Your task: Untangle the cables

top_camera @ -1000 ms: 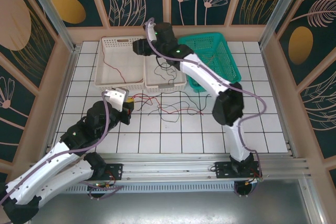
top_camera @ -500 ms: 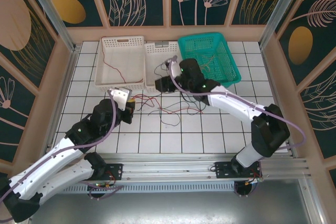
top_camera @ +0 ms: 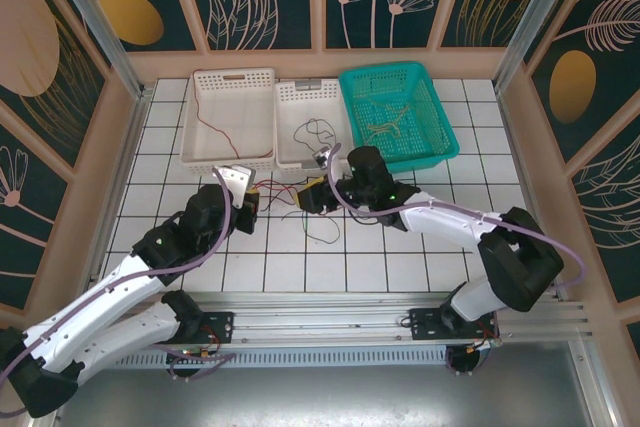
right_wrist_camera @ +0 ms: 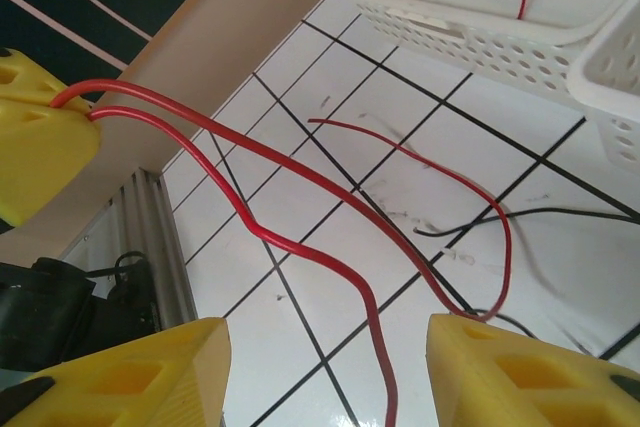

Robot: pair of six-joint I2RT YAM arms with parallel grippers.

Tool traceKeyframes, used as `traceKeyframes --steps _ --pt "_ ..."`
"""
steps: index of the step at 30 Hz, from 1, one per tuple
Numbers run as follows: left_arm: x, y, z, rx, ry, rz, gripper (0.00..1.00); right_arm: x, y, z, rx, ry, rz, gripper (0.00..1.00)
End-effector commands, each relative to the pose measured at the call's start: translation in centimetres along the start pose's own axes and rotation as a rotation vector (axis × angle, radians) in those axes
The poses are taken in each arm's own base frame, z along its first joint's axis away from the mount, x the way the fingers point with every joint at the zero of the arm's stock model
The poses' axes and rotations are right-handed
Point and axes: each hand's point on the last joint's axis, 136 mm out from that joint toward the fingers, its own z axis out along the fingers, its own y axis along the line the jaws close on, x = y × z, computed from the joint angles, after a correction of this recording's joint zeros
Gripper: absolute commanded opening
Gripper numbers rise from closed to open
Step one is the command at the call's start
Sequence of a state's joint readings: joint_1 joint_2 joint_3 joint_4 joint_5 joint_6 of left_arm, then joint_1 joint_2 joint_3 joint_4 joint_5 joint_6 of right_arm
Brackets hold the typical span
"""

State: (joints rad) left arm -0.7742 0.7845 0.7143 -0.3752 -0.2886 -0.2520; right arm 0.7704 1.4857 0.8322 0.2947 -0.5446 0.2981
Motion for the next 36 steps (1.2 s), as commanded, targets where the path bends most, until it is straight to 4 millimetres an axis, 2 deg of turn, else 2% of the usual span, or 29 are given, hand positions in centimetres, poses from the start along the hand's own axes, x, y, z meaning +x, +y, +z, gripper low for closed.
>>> traceKeyframes --steps 1,4,5,6,8,11,12,15,20,23,29,31,36 --pt "-1.3 -0.3 -0.5 0.017 -0.024 -0.028 0.00 0.0 1.0 1.4 -0.048 -0.005 -0.025 0.54" --pt "-1.5 -0.6 -0.7 0.039 -0.030 -0.037 0.00 0.6 0.6 2.5 -0.037 0.023 -0.024 0.53" --pt "-1.6 -0.7 -0.8 0.043 -0.033 -0.041 0.00 0.7 0.6 2.8 -0.037 0.031 -0.024 0.49" --pt "-1.6 -0.7 -0.8 0.046 -0.035 -0.042 0.00 0.8 0.6 2.9 -0.035 0.036 -0.023 0.42" --pt "-1.6 -0.8 -0.9 0.052 -0.038 -0.046 0.00 0.7 0.5 3.0 -0.020 0.034 -0.022 0.20" --pt "-1.5 -0.7 -0.9 0.047 -0.034 -0.049 0.00 0.1 0.5 2.5 0.004 0.016 -0.035 0.00" --pt "-1.5 -0.6 -0.9 0.045 -0.034 -0.050 0.00 -0.1 0.5 2.2 0.014 0.009 -0.042 0.00" --pt "-1.5 -0.6 -0.9 0.044 -0.034 -0.049 0.09 -0.8 0.3 1.4 0.051 -0.008 -0.057 0.00" --pt "-1.6 -0.4 -0.9 0.031 -0.032 -0.049 0.35 -1.1 1.7 0.1 0.009 -0.009 -0.074 0.00" --pt "-1.7 -0.3 -1.1 0.025 -0.037 -0.054 0.46 -1.4 2.8 -0.8 -0.021 -0.022 -0.100 0.00" --pt "-2.5 -0.6 -1.5 0.047 -0.051 -0.105 0.56 -2.5 3.8 -2.3 -0.043 -0.067 -0.121 0.00" --pt "-2.7 -1.3 -1.5 0.084 -0.049 -0.136 0.57 -2.8 3.7 -2.6 -0.042 -0.076 -0.115 0.00" --pt "-2.2 -2.3 -0.3 0.124 -0.035 -0.231 0.59 -4.1 3.5 -4.0 -0.003 -0.131 -0.104 0.00"
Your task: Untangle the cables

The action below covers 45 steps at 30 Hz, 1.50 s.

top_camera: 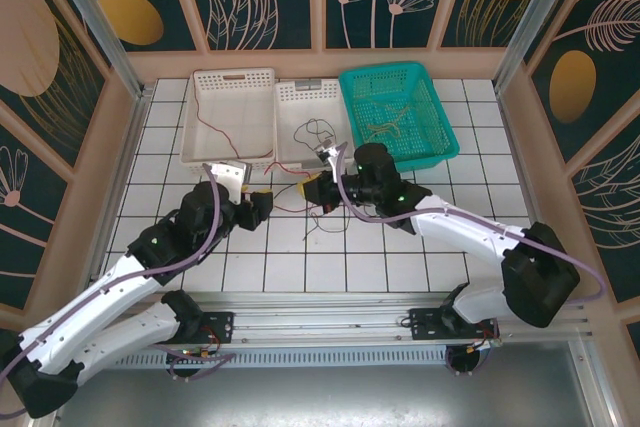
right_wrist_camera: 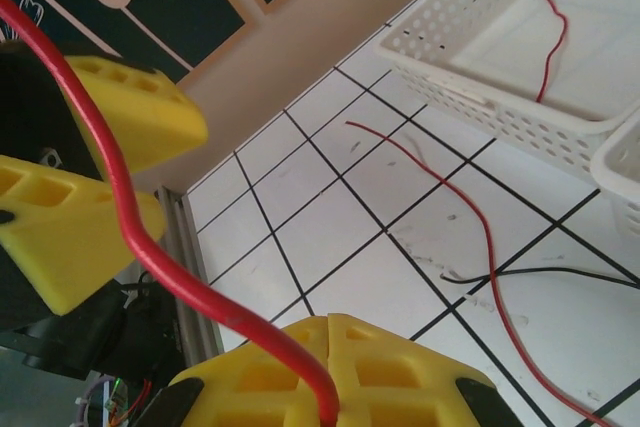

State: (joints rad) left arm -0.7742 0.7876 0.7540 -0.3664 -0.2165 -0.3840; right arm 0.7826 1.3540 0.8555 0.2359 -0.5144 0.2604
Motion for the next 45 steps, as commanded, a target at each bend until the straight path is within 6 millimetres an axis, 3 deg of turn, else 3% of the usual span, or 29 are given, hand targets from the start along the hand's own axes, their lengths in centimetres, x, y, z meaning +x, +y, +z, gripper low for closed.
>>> traceKeyframes --steps 1,6,11,25,35,45 --pt "-0.3 -0.9 0.8 0.046 -0.016 -0.104 0.60 -1.8 0.0 -1.8 0.031 -0.076 -0.009 0.00" --pt "0.6 -1.9 2.1 0.115 -0.019 -0.158 0.62 -4.7 0.4 -4.7 0.036 -0.213 0.018 0.00" --pt "0.8 -4.7 2.1 0.306 -0.067 -0.177 0.64 -6.2 0.2 -6.8 -0.017 -0.290 0.092 0.00" --pt "4.7 -12.3 4.0 0.770 0.049 -0.136 0.71 -7.1 1.9 -8.0 -0.126 -0.302 0.114 0.00" --pt "7.9 -15.5 7.4 0.758 0.179 0.006 0.74 -7.6 2.9 -8.5 -0.161 -0.305 0.112 0.00" --pt "9.2 -14.9 10.7 0.643 0.224 0.095 0.74 -7.5 3.8 -8.9 -0.204 -0.300 0.118 0.00"
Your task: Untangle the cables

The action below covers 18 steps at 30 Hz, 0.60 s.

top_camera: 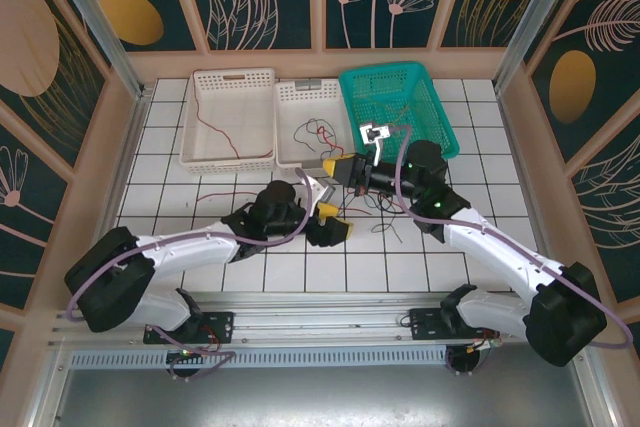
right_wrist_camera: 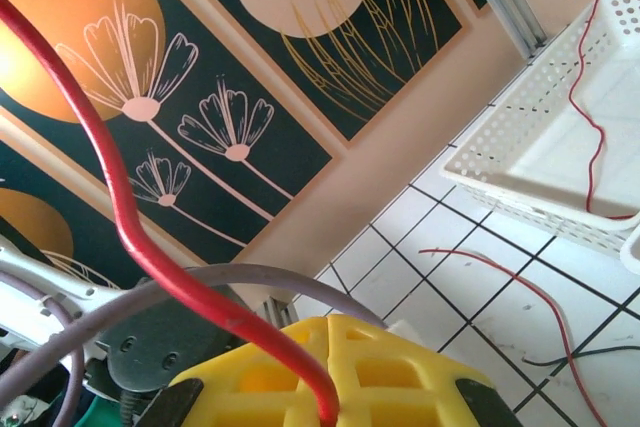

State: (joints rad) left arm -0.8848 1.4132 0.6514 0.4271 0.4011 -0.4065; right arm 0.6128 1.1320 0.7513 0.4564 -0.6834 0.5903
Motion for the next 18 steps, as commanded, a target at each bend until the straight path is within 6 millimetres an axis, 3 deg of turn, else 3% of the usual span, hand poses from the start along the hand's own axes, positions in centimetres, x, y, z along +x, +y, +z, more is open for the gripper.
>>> traceKeyframes --steps 1,12,18 --pt "0.3 1.3 0.9 -0.069 0.035 0.056 0.74 -1.3 2.2 -0.7 -0.069 -0.037 -0.039 0.00" --pt "1.4 3.9 2.3 -0.164 0.081 0.092 0.72 -1.3 3.3 -0.8 -0.116 -0.028 -0.037 0.00" --pt "0.6 4.0 2.9 -0.168 0.065 0.111 0.63 -1.5 3.8 -0.9 -0.133 -0.029 -0.037 0.00"
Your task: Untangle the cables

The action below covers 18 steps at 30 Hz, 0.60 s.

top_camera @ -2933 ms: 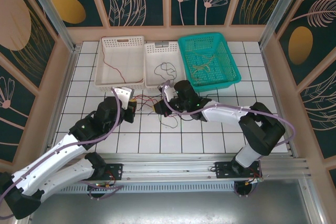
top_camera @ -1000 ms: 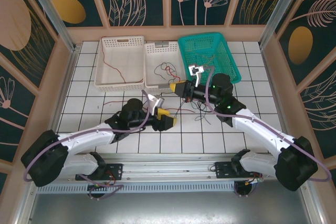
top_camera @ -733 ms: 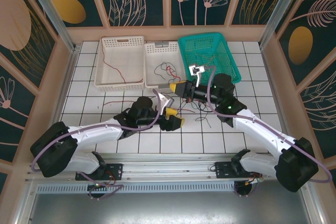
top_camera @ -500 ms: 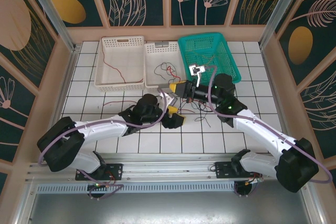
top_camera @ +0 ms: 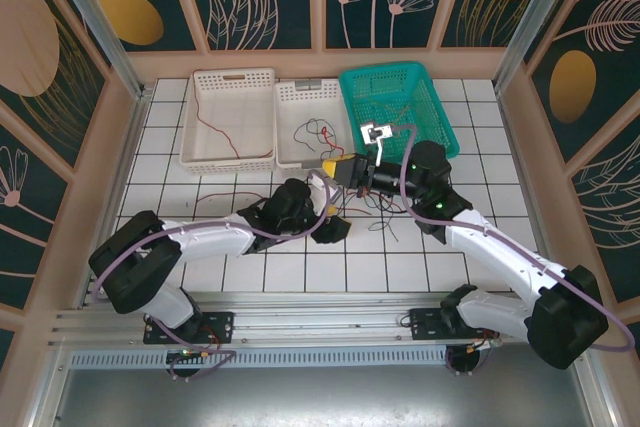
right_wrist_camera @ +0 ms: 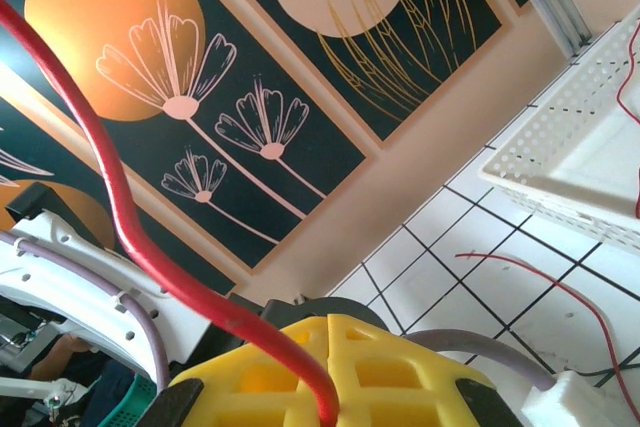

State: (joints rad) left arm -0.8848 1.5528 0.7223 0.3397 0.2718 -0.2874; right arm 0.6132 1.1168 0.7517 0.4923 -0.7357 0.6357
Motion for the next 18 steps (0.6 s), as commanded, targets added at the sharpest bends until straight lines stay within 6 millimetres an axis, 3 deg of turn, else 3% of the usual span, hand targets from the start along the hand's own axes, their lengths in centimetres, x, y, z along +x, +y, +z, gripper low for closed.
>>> traceKeyframes --steps 1,5,10,15,18 --pt "-1.6 -0.4 0.4 0.004 -0.032 0.043 0.59 -1.2 2.2 -0.5 -0.069 -0.032 -0.050 0.00" --pt "-1.6 -0.6 0.9 0.015 -0.029 0.050 0.38 -1.2 2.5 -0.6 -0.075 -0.035 -0.049 0.00" --pt "-1.3 -0.4 0.9 0.011 -0.027 0.046 0.23 -1.4 2.7 -0.8 -0.070 -0.042 -0.057 0.00" --pt "-1.3 -0.4 0.2 0.003 -0.038 0.045 0.00 -1.7 2.5 -1.3 -0.040 -0.063 -0.067 0.00" --pt "-1.5 -0.6 -0.7 0.000 -0.056 0.035 0.00 -2.0 1.8 -1.7 0.007 -0.090 -0.068 0.00"
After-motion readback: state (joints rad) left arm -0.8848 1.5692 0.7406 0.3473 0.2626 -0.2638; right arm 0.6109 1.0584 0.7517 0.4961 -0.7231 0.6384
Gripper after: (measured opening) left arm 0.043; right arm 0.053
